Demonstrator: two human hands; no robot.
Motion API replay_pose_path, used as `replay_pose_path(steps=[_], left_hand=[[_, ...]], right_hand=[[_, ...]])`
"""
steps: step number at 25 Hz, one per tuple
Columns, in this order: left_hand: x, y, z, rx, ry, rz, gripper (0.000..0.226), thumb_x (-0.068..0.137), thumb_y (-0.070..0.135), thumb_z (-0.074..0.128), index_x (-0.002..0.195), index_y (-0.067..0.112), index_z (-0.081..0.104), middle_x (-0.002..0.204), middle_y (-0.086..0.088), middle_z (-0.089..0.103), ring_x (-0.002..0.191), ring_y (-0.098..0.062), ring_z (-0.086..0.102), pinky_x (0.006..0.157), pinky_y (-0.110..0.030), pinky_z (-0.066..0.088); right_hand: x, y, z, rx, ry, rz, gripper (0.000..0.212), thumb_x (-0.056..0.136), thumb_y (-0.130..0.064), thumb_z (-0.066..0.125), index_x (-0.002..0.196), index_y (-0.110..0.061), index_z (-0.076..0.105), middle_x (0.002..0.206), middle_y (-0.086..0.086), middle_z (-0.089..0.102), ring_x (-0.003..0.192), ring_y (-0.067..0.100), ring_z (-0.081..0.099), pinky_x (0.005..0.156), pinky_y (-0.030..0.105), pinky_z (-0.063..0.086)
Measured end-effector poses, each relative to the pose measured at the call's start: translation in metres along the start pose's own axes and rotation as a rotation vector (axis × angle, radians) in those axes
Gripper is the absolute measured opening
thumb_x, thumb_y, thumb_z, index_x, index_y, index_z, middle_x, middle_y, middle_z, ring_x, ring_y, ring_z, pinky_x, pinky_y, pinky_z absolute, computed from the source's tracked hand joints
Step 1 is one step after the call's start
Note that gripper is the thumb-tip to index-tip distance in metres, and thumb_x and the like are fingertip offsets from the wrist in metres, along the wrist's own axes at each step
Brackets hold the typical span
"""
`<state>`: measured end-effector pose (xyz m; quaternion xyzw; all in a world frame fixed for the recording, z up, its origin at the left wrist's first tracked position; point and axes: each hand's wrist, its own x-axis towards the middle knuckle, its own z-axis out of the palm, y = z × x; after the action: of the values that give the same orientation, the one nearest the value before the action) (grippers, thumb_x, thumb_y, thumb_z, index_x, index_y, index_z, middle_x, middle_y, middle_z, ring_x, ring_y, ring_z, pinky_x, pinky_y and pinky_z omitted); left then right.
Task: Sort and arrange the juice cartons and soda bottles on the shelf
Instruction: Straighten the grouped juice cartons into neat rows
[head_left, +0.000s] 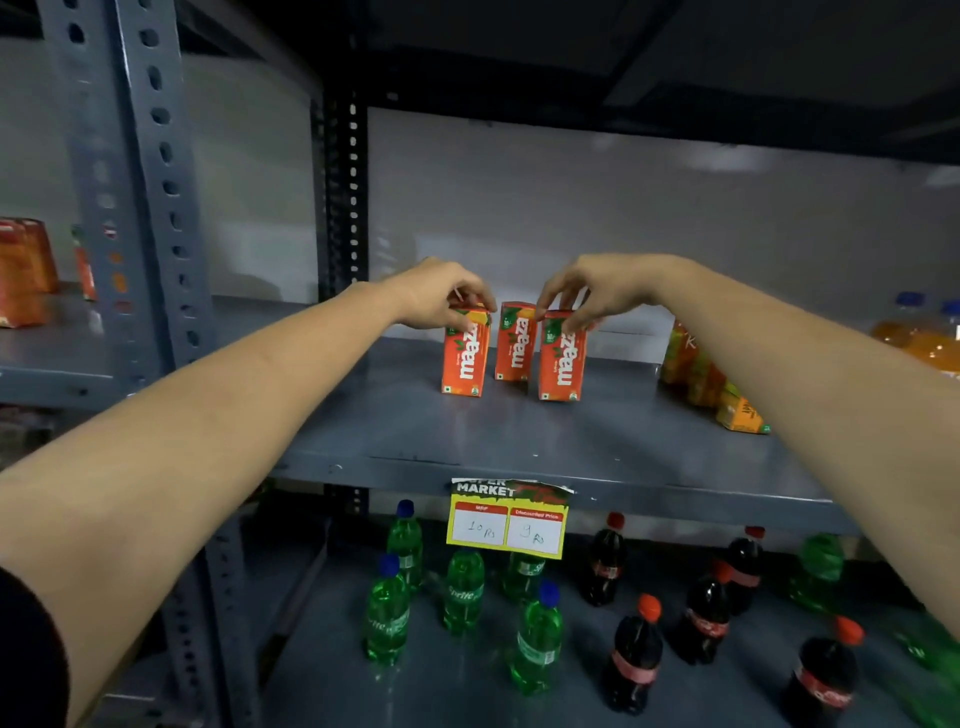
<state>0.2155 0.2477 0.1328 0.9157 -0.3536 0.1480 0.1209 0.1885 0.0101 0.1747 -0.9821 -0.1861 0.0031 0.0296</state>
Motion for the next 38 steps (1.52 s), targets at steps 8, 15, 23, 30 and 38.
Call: replay_pose_path(steps=[8,15,23,30,38], left_hand=[[-0.001,-0.004,0.002,-0.094,0.026,-0.004,0.041,0.080,0.019,0.072,0.120,0.026,0.063,0.122,0.001,0.065,0.111,-0.014,0.058,0.095,-0.031,0.047],[-0.019,-0.018,0.056,-0.749,0.289,-0.255,0.058,0.067,0.019,0.083,0.118,0.018,0.057,0.116,-0.004,0.066,0.106,-0.018,0.063,0.091,-0.034,0.051],[-0.024,-0.018,0.075,-0.976,0.252,-0.345,0.064,0.071,0.012,0.079,0.129,0.013,0.051,0.122,-0.005,0.060,0.103,-0.017,0.062,0.074,-0.031,0.055],[-0.021,-0.023,0.076,-0.996,0.238,-0.364,0.069,0.069,0.012,0.081,0.131,0.012,0.050,0.127,-0.008,0.060,0.106,-0.021,0.064,0.075,-0.035,0.057],[-0.022,-0.023,0.076,-1.027,0.242,-0.356,0.068,0.069,0.011,0.080,0.129,0.019,0.048,0.129,-0.006,0.057,0.116,-0.023,0.058,0.080,-0.042,0.057]], right_hand=[[0.022,-0.022,0.011,0.120,0.049,-0.003,0.033,0.083,-0.017,0.069,0.114,-0.027,0.060,0.119,0.006,0.060,0.108,0.022,0.061,0.069,0.026,0.056],[0.012,0.004,0.067,0.829,0.318,0.081,0.056,0.071,-0.009,0.080,0.121,-0.010,0.055,0.106,0.009,0.065,0.099,0.025,0.066,0.087,0.042,0.056],[0.019,0.011,0.119,1.141,0.347,0.047,0.055,0.071,-0.003,0.078,0.121,-0.009,0.057,0.109,0.008,0.069,0.100,0.022,0.068,0.084,0.035,0.058],[0.017,0.011,0.121,1.170,0.343,0.028,0.042,0.074,-0.004,0.076,0.110,-0.018,0.060,0.103,0.001,0.070,0.097,0.018,0.068,0.073,0.025,0.059],[0.019,0.010,0.123,1.205,0.326,0.030,0.063,0.071,-0.004,0.078,0.128,-0.013,0.054,0.120,0.012,0.065,0.110,0.026,0.064,0.093,0.045,0.053]])
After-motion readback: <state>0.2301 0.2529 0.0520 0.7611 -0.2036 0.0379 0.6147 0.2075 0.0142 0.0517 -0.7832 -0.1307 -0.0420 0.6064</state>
